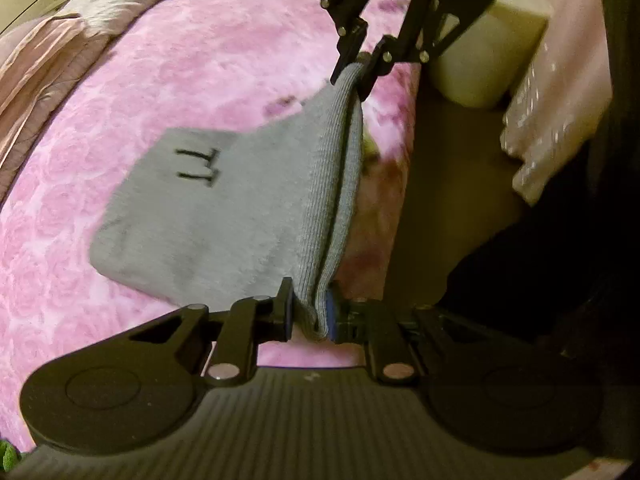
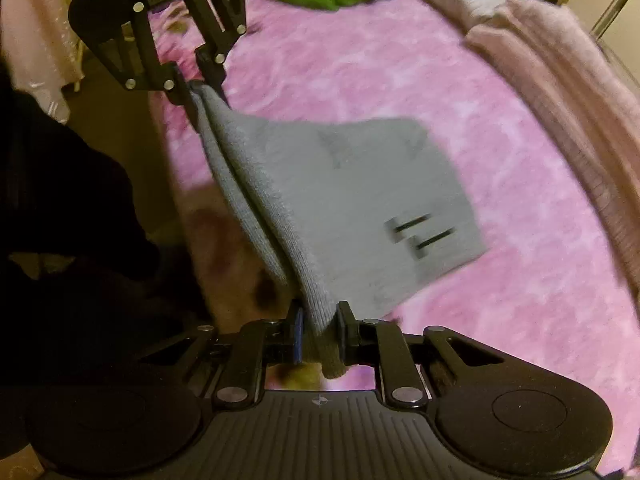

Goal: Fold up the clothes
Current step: 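Lift and fold the garment over toward the TT print with both grippers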

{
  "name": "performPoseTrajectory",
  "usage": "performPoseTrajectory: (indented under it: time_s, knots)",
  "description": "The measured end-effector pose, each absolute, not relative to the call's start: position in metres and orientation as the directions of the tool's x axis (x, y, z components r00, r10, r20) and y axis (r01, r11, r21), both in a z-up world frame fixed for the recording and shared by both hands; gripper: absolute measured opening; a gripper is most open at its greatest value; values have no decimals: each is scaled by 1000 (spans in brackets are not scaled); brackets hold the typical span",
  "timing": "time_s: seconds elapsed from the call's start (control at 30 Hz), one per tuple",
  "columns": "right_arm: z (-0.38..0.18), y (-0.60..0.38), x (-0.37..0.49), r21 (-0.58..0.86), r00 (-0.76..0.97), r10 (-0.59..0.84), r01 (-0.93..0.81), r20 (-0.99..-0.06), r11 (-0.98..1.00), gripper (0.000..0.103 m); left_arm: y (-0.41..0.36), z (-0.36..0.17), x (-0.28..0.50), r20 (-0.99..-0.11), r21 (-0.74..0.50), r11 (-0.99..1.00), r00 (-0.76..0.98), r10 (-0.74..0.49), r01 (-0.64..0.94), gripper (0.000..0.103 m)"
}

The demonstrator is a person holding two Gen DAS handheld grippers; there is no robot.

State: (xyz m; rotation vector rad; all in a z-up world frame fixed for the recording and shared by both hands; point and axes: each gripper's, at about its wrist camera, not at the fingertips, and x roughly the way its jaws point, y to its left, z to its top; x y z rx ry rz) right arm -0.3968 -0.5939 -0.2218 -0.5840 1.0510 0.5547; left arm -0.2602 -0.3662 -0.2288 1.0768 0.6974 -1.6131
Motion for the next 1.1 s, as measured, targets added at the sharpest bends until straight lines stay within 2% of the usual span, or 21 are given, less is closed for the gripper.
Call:
performPoseTrajectory:
  time_s: [0.2, 0.33, 0.63, 0.9, 0.97, 1.03, 1.1]
  knots:
    - [-188, -619, -334, -184, 415, 142, -651, -898, 736, 13, -404, -189, -189, -883, -26, -211, -121, -454, 977, 12]
    - [-190, -636, -281, -161, 398, 141, -636, -907, 755, 13, -429, -187, -128, -864, -119, -109, -157, -478, 987, 13]
    - [-250, -675, -170, -15, 288, 173, -551, -942, 834, 13, -480, -254, 1, -853, -329, 98, -251, -457, 939, 17]
    - [-315, -698, -120, 85, 211, 196, -445, -957, 891, 13, -501, -333, 50, -859, -391, 198, -280, -428, 899, 21]
    - [-321, -704, -115, 93, 224, 200, -412, -954, 906, 18, -498, -342, 59, -841, -431, 230, -295, -453, 873, 21]
    - [-316, -710, -114, 89, 255, 189, -357, -948, 930, 30, -492, -344, 65, -827, -459, 252, -307, -470, 852, 22]
    - [-302, -715, -120, 43, 309, 133, -282, -942, 958, 33, -488, -345, 67, -821, -471, 261, -312, -478, 842, 22]
